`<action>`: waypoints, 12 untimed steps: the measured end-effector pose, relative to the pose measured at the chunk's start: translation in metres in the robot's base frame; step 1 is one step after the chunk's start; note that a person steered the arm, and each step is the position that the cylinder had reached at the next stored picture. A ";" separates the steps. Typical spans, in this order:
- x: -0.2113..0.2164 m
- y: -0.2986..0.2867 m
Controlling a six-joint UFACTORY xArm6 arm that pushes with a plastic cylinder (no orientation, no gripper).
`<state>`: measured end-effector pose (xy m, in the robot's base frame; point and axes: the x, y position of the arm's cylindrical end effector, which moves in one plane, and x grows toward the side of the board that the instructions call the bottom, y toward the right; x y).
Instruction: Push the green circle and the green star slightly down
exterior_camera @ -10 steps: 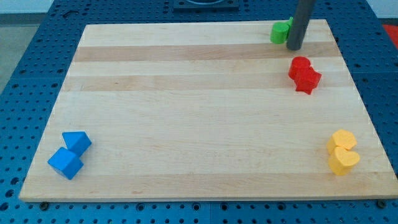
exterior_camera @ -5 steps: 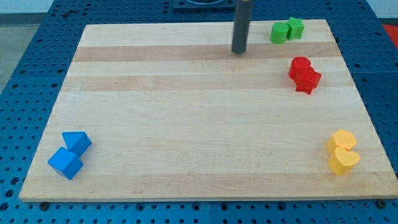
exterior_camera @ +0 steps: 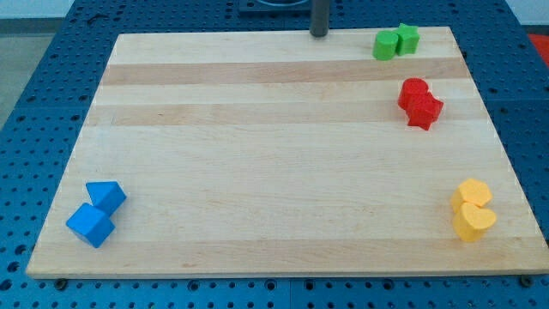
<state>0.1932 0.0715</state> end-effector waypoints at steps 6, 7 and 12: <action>0.055 0.053; 0.030 0.039; 0.048 0.116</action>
<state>0.2410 0.1878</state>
